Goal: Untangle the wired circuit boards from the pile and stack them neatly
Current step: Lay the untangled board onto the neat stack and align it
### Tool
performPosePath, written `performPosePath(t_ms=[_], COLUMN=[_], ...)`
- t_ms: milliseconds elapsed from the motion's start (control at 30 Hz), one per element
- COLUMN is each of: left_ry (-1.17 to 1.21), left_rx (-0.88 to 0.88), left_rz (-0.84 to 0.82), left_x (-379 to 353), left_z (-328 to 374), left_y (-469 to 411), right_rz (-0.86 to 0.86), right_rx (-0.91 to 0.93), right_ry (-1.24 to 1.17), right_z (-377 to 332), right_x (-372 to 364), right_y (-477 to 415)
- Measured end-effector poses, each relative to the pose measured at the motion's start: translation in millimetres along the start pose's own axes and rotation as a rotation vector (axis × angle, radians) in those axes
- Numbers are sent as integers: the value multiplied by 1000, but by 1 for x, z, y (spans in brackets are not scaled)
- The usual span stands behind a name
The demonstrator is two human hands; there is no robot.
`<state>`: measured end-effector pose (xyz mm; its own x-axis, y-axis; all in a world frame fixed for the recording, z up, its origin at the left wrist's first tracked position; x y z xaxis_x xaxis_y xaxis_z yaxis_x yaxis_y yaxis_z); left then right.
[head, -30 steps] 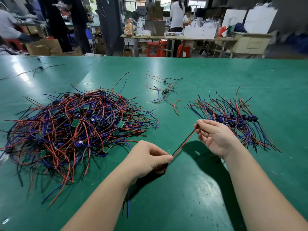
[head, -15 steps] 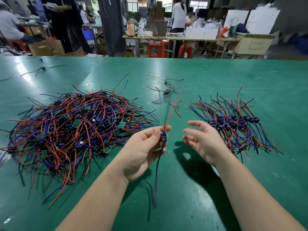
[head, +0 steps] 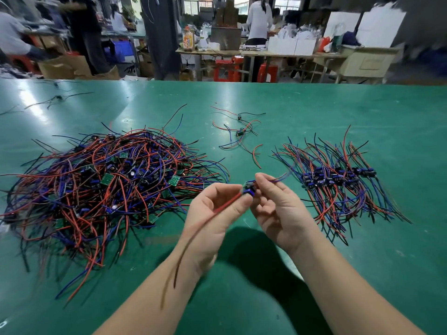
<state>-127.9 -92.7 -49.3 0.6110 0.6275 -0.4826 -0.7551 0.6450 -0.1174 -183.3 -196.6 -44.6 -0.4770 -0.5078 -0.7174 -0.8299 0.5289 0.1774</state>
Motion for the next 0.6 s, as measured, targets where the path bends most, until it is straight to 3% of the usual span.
performPosePath(t_ms=[100,233,367,500,600], left_ry=[-217,-146,-284,-196,-193], left_rx=[-51,84,123,235,363], left_rz=[-115,-35,-18,19,-98], left_x=[-6,-1,1,3,0], left_z=[3,1,-4,-8,-11], left_y=[3,1,3,4,6], right_rz=[-12,-111,-100,-102,-149], right_rx=[-7,43,74,35,-18], right_ry=[35,335,561,533,463], right_z=[-9,-18,-9,-7,-13], right_x=[5,6,6,7,9], right_y=[-3,-2,-1,-2,-2])
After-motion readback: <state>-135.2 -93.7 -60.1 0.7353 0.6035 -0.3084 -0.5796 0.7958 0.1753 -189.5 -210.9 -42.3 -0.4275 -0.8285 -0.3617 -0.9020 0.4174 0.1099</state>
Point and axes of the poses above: each hand's wrist, its own y-axis away from the middle knuckle, its own x-axis out of the back of the hand, z = x × y, the point moved 5 cm from there along -y, towards the middle knuckle, and after that the axes turned 1 degree about -z, right-handed, at the moved point
